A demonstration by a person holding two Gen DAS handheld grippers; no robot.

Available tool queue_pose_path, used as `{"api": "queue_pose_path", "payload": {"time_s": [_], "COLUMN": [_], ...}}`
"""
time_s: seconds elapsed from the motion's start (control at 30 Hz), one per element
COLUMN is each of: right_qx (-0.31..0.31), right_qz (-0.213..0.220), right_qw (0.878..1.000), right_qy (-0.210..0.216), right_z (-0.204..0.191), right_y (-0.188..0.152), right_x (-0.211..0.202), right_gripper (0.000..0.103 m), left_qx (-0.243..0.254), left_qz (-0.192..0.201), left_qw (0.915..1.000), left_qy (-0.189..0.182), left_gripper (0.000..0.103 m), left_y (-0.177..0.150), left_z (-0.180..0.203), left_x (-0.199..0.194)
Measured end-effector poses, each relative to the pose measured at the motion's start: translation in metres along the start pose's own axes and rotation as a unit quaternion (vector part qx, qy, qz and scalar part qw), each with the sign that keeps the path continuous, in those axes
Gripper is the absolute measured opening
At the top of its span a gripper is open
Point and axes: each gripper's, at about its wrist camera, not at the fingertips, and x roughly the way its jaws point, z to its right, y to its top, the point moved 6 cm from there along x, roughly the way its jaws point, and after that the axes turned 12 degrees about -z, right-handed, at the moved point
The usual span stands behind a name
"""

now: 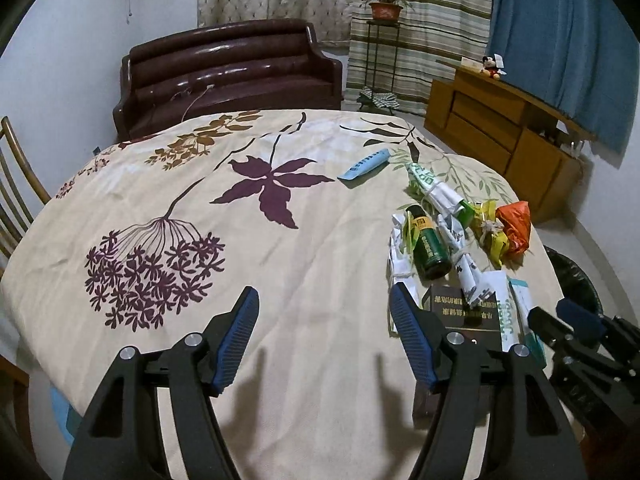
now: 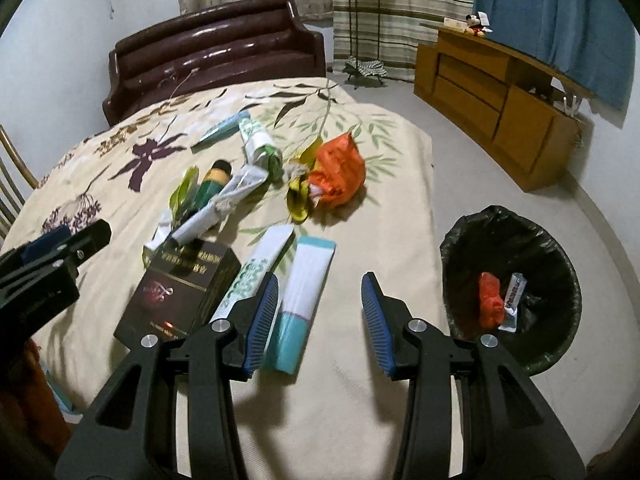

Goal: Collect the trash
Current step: 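Grasp the white-and-teal toothpaste tube with the right gripper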

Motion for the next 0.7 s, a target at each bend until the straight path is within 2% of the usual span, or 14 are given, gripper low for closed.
{"api": "queue_pose_path", "payload": {"time_s": [0.17, 0.23, 0.3, 0.33, 0.7], "right_qx": [-0.008, -0.009, -0.015, -0.016, -0.007], "right_qz": [-0.015, -0.014, -0.011, -0.011, 0.002], "right_qw": [1.0, 1.0, 1.0, 1.0, 1.0], "right_qy": [-0.001, -0.006, -0.014, -0.012, -0.019], "right_z": [-0.006, -0.007, -0.007, -0.006, 0.012], "right_y": [-0.007, -0.009, -0.01, -0.011, -0.02], "right_x": [0.009, 0.011, 0.01, 0.01, -0.004], "right_gripper": [0.042, 0.037, 0.019, 0.018, 0.016], "left_qx": [0.003, 0.006, 0.008, 0.009, 0.027], "left_qz": [-0.004, -0.004, -0.002, -0.002, 0.004], "left_qw": [1.0, 0.9999, 0.9999, 0.9999, 0.9994], "left_qy": [-0.006, -0.008, -0.008, -0.009, -0.022], "left_gripper": [0.066, 0.066, 0.067, 0.068, 0.07], "left_y": [-0.006, -0.007, -0.009, -0.01, -0.019], "left_z": [0.004, 0.007, 0.01, 0.012, 0.036], "left_x": [-0.001, -0.001, -0.003, -0.003, -0.011]}}
